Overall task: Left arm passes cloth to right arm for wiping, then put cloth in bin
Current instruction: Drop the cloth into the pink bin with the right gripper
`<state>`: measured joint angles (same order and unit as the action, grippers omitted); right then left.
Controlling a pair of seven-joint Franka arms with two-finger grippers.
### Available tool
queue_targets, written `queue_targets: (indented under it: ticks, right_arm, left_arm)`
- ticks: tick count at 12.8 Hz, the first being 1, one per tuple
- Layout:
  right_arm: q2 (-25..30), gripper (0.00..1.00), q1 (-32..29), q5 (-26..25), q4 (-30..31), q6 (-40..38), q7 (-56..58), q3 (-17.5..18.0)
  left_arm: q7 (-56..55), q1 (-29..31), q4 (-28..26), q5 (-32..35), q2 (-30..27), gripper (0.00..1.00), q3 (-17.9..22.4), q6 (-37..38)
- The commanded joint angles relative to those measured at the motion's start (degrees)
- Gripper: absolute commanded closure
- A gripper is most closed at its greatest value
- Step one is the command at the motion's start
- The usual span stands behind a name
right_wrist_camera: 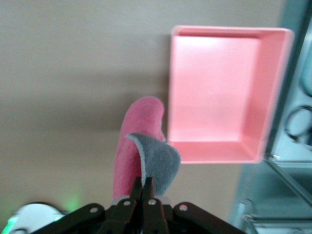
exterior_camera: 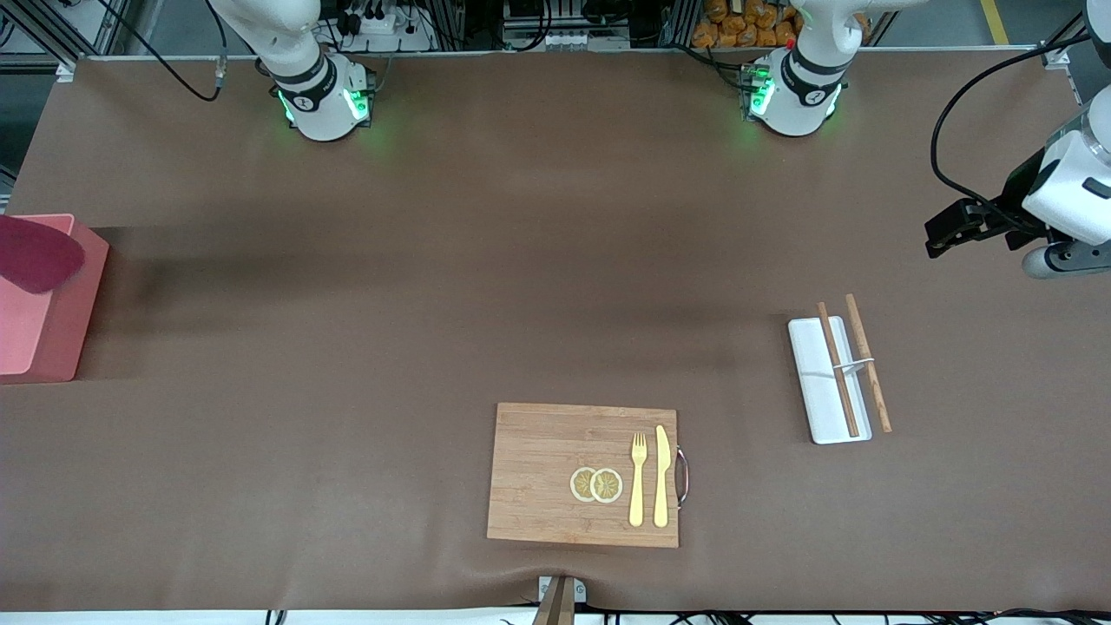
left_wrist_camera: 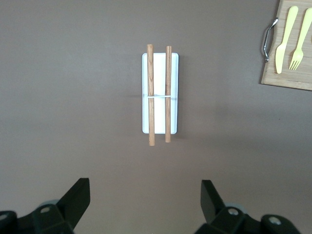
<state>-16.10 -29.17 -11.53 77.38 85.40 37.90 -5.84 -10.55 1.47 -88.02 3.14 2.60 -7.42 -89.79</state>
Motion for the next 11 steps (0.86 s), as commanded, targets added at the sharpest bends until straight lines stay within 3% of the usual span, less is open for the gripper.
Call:
queue_targets:
  ticks: [1,7,8,9,10,11]
  right_arm:
    - [-2.88,1.0,-1.85,-6.91,-2.06,4.22,0.07,1.27]
    - [-5.43,1.0,-5.98,-7.98,-1.97,11.17,5.51,1.36]
    - [-5.96,0.9,-7.12,-7.72,-1.97,13.63,6.82,1.44]
    - [-5.97,0.12,-6.87,-7.37,-1.97,14.35,7.01,1.44]
    - [-5.79,0.0,-6.78,-5.89,-1.97,14.09,6.84,1.62]
    - [-5.44,0.0,-6.0,-3.35,-1.97,13.83,6.66,1.79]
  left_arm:
    - [1.05,0.2,-0.4,-0.85,-1.46,0.0,0.03,1.19]
    - [1.05,0.28,-0.84,-0.85,-1.11,0.0,0.03,1.81]
    - [1.05,0.2,-0.92,-0.85,-1.19,0.0,0.03,1.81]
    - [1.05,0.02,-0.84,-0.85,-1.28,0.0,0.03,1.81]
    - [1.05,-0.07,-0.84,-0.85,-1.28,0.0,-0.05,1.81]
    - [1.05,-0.07,-0.75,-0.85,-1.37,0.0,-0.05,1.81]
